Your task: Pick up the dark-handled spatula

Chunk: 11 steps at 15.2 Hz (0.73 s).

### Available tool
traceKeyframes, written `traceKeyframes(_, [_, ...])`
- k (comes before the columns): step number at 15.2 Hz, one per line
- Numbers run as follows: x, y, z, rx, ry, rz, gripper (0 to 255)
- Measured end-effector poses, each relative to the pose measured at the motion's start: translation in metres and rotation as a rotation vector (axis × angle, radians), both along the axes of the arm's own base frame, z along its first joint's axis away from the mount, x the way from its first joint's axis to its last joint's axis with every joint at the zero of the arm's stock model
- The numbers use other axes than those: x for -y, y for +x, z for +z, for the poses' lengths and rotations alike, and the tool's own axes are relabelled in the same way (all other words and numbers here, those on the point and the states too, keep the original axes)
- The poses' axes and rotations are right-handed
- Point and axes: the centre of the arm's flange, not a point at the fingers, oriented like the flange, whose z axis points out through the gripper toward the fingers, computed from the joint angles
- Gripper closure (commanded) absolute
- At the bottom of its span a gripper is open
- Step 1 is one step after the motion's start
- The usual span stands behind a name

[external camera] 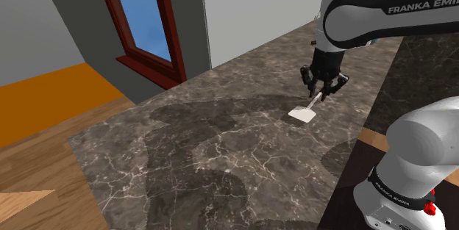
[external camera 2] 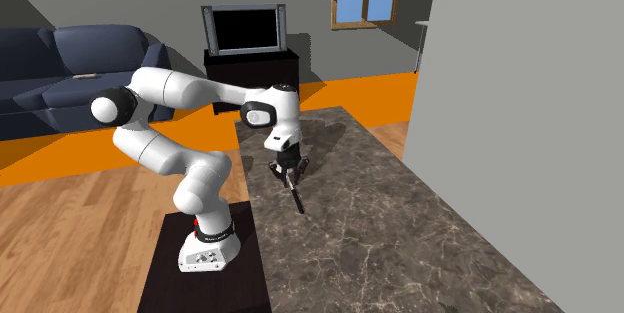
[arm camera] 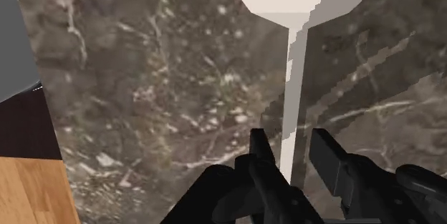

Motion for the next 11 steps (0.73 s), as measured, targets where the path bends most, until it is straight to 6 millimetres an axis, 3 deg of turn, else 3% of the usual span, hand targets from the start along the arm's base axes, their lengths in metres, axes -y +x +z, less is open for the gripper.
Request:
traceKeyframes(8, [0.000,0.000,0.000,0.000,0.000,0.000,255])
traceKeyframes(11, [0.000,-0.001,0.012,0.001,0.000,0.000,255])
